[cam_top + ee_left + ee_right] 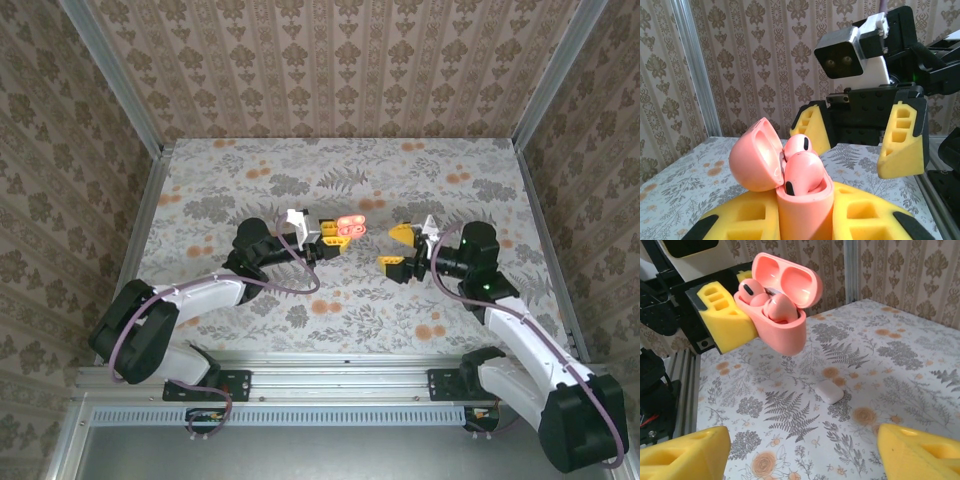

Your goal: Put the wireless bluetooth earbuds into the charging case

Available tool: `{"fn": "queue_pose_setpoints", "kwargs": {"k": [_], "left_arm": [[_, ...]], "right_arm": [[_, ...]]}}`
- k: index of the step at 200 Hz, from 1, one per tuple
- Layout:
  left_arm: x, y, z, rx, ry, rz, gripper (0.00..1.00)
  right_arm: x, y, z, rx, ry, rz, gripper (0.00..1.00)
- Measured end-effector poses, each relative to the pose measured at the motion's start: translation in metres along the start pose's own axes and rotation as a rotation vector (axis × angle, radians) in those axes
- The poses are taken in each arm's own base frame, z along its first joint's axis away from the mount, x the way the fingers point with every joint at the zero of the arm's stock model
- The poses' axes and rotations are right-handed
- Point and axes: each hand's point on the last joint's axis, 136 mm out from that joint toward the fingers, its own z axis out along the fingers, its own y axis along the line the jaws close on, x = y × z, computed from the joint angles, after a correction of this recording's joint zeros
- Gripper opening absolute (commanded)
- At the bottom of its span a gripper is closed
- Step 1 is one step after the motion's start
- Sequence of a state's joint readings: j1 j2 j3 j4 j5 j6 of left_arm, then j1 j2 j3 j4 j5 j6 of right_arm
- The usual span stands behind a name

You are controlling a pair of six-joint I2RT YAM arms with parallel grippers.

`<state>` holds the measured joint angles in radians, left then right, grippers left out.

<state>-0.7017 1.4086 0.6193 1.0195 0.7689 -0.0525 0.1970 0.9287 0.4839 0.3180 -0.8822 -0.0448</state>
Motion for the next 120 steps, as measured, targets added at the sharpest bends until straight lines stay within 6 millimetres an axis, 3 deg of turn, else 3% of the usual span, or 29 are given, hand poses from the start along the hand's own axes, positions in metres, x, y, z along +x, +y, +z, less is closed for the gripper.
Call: {"fn": "queue_pose_setpoints", "kwargs": {"k": [40,120], "left_arm": [[-0.002,-0.003,0.002,0.016,-0.004,0.002,0.09],[-0.002,-0.005,0.002,0.026,-0.003,-0.005,0.09]], "right_arm": [[0.008,0.002,0.014,-0.061,0.031,0.027,0.82],[-0.017,0.016,0.041,-0.210,0.023,-0.049,0.81]]}}
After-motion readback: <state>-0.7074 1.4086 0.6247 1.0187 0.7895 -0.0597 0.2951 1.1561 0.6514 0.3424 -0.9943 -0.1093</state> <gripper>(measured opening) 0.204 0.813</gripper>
